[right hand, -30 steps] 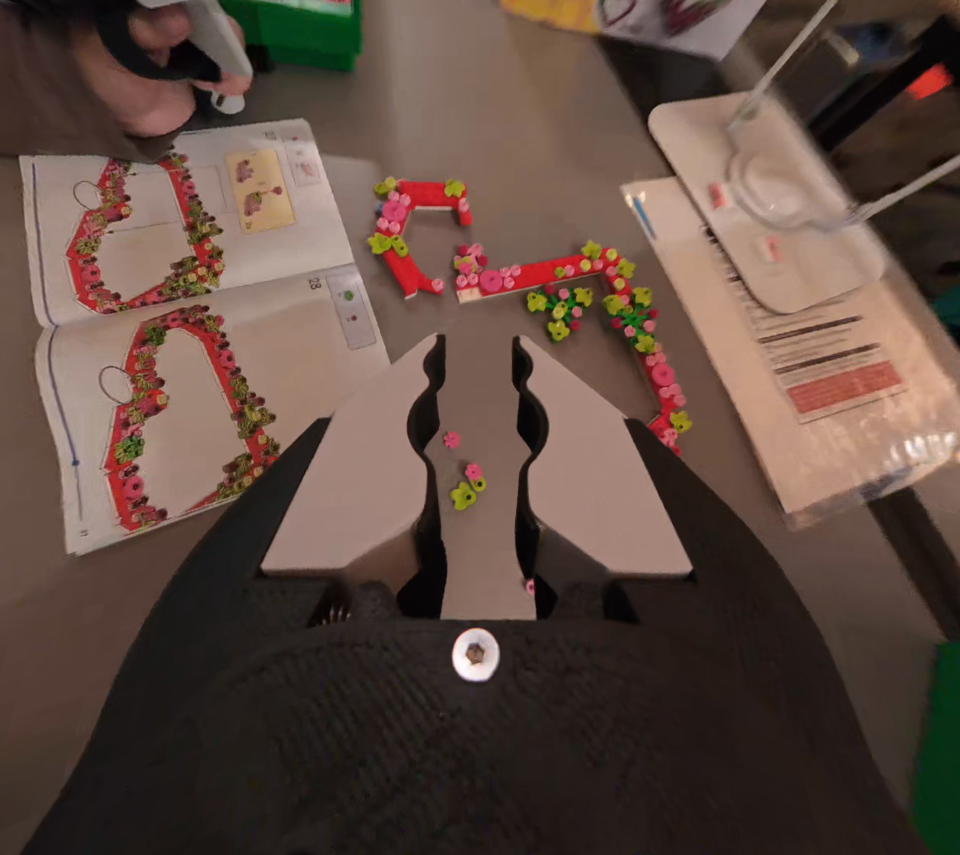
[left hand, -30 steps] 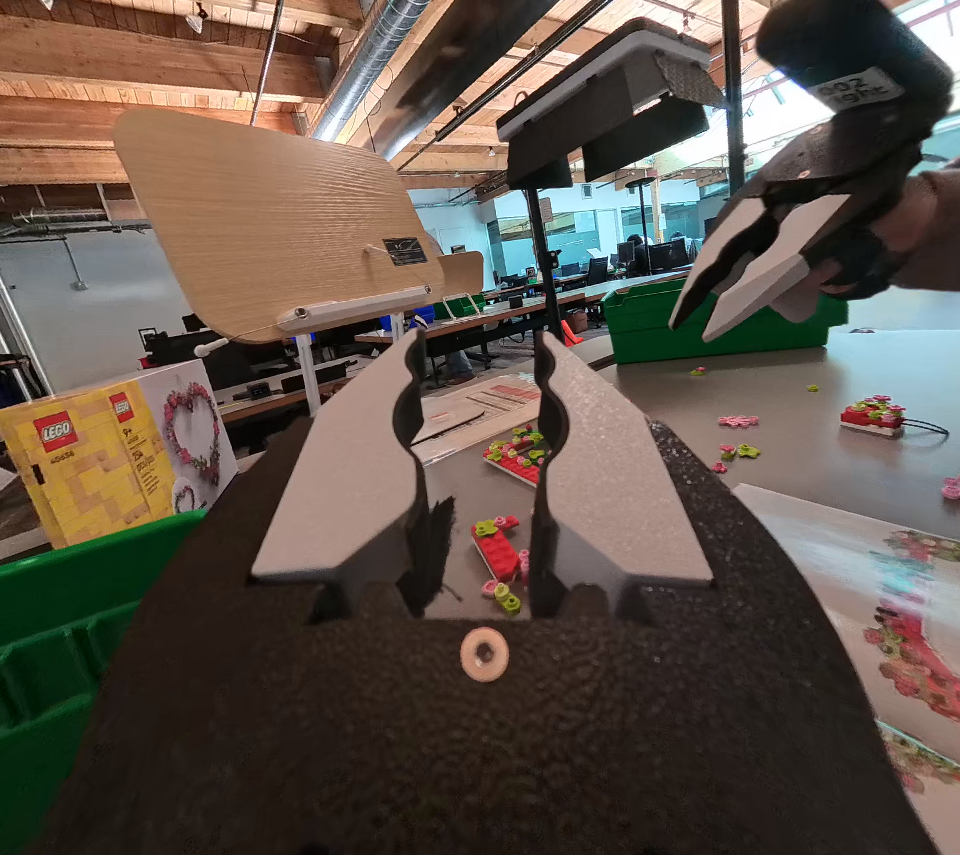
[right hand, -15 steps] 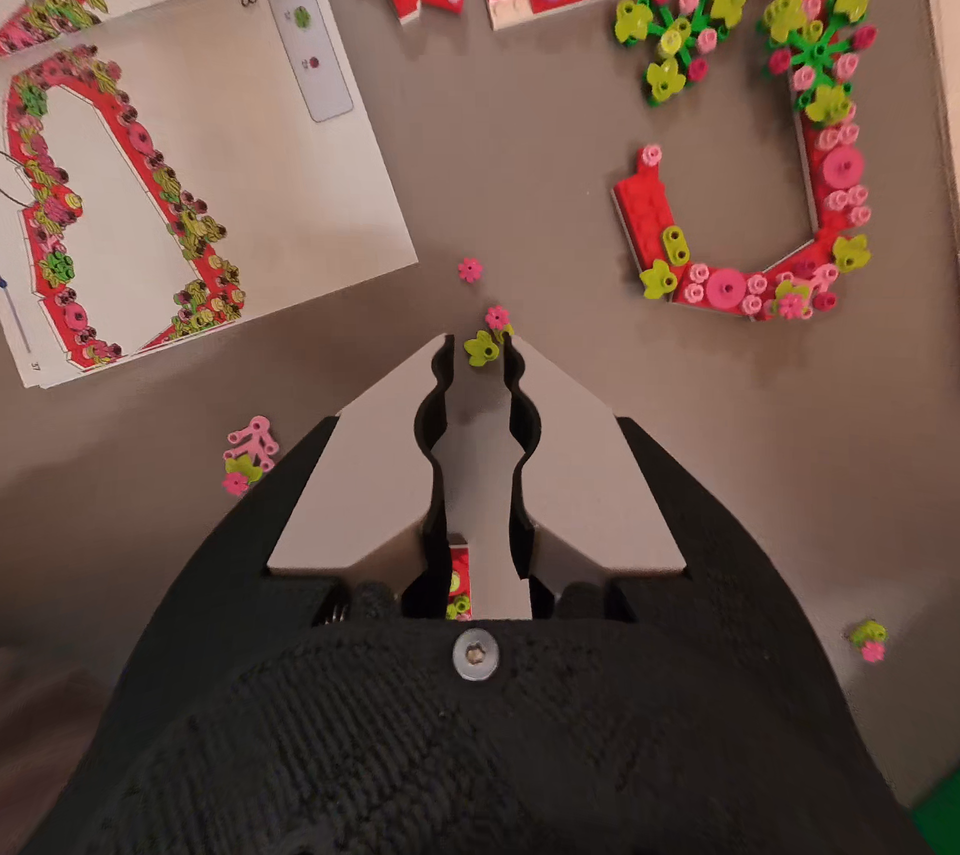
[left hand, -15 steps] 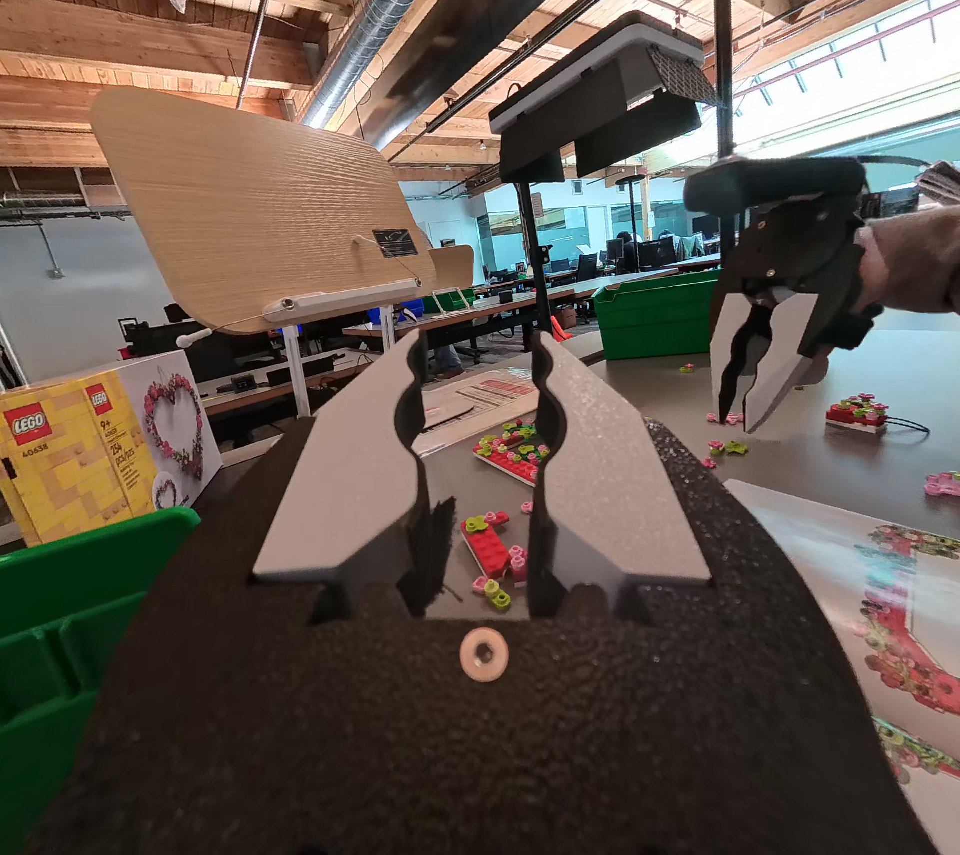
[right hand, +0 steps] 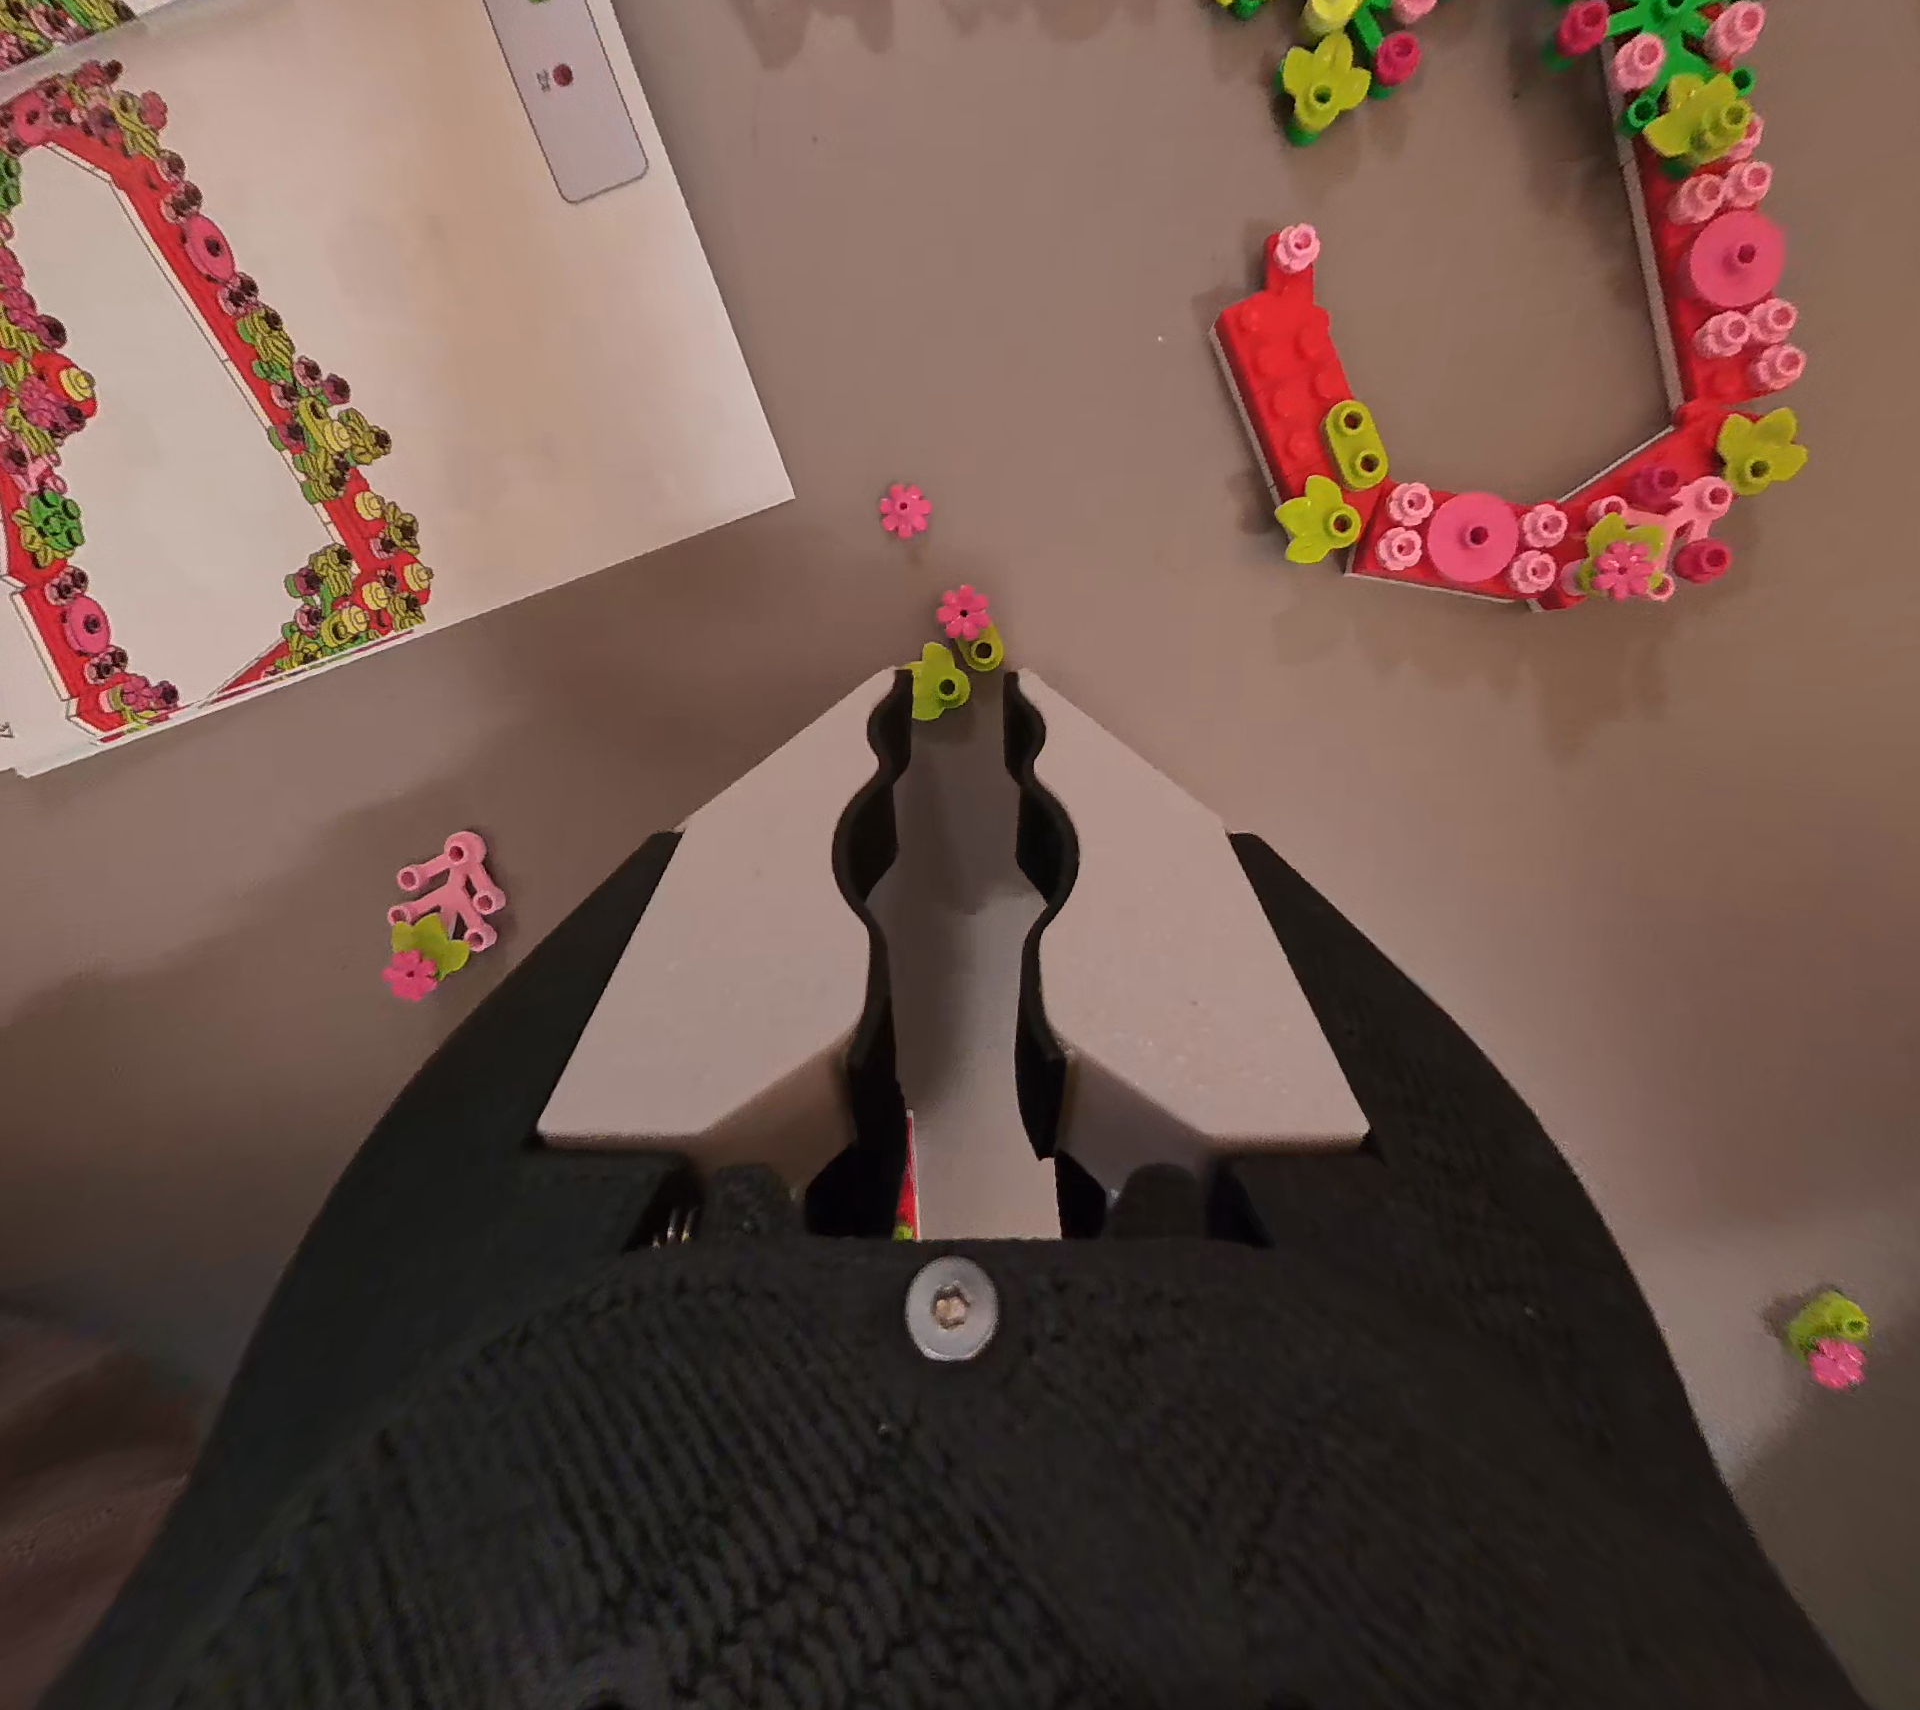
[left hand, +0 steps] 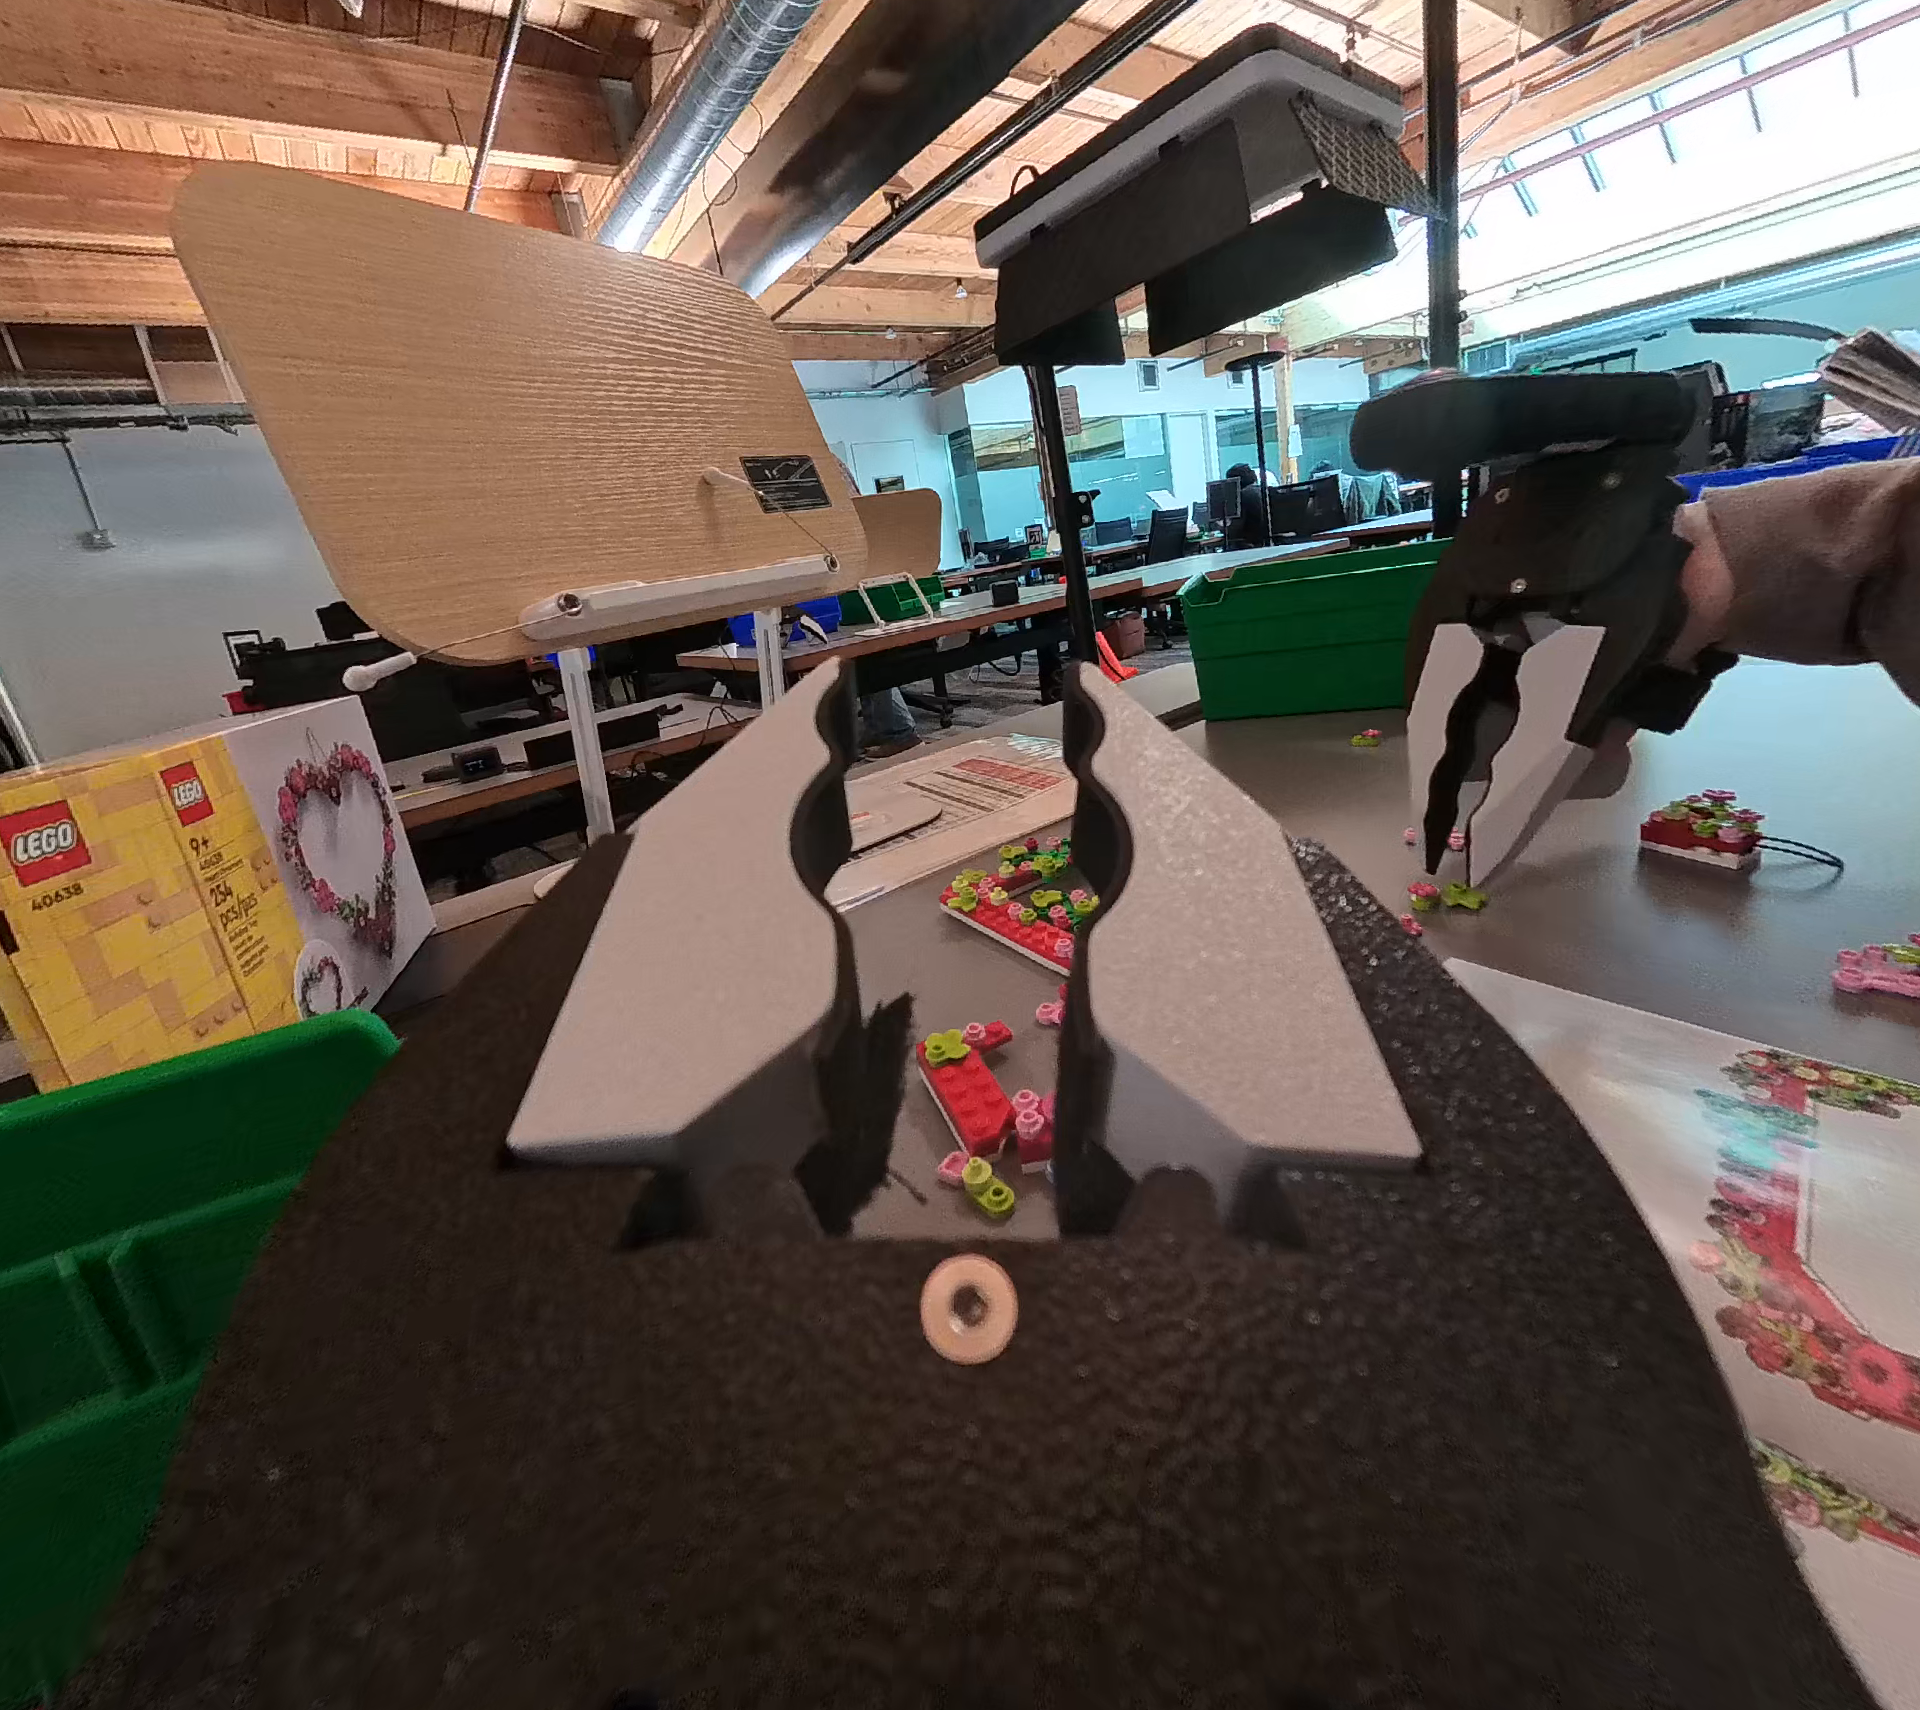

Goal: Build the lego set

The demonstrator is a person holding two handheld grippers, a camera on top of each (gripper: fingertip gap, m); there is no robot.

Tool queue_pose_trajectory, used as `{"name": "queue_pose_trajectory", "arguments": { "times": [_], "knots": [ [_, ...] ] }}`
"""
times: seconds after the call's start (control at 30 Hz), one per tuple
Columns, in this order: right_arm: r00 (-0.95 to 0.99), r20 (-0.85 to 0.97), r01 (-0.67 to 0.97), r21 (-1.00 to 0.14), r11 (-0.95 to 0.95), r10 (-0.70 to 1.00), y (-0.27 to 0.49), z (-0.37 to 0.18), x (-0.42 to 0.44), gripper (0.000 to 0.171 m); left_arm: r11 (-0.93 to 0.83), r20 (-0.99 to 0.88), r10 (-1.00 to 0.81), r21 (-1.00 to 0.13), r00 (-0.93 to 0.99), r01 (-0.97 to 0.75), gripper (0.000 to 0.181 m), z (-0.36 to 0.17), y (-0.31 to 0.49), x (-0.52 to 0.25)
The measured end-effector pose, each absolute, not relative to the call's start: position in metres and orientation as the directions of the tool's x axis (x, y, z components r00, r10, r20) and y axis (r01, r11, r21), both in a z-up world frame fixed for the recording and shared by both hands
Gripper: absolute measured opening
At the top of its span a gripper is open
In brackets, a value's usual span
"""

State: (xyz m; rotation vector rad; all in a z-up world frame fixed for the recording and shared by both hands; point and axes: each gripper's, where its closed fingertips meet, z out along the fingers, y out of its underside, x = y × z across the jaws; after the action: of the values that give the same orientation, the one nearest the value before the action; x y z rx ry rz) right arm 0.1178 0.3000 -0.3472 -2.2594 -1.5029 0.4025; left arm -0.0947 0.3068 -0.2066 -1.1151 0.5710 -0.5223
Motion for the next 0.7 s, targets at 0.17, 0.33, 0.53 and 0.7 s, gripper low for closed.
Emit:
{"name": "queue_pose_trajectory", "arguments": {
  "times": [0.17,0.33,0.53,0.7],
  "knots": [
    [0.385,-0.009,0.825,-0.445,-0.349,0.923,0.299,-0.349,0.121,0.015,0.351,-0.162,-0.649,-0.931,0.743,0.103,0.037,-0.207,0.307,-0.095],
    [0.387,-0.060,0.805,-0.465,-0.369,0.920,0.295,-0.347,0.120,0.012,0.350,-0.164,-0.651,-0.931,0.741,0.102,0.037,-0.207,0.307,-0.094],
    [0.379,-0.054,0.816,-0.451,-0.361,0.924,0.296,-0.350,0.116,0.010,0.347,-0.160,-0.652,-0.932,0.741,0.104,0.037,-0.207,0.307,-0.094],
    [0.375,-0.075,0.816,-0.446,-0.368,0.924,0.293,-0.351,0.115,0.002,0.347,-0.161,-0.652,-0.932,0.741,0.103,0.037,-0.207,0.307,-0.094]
  ]
}}
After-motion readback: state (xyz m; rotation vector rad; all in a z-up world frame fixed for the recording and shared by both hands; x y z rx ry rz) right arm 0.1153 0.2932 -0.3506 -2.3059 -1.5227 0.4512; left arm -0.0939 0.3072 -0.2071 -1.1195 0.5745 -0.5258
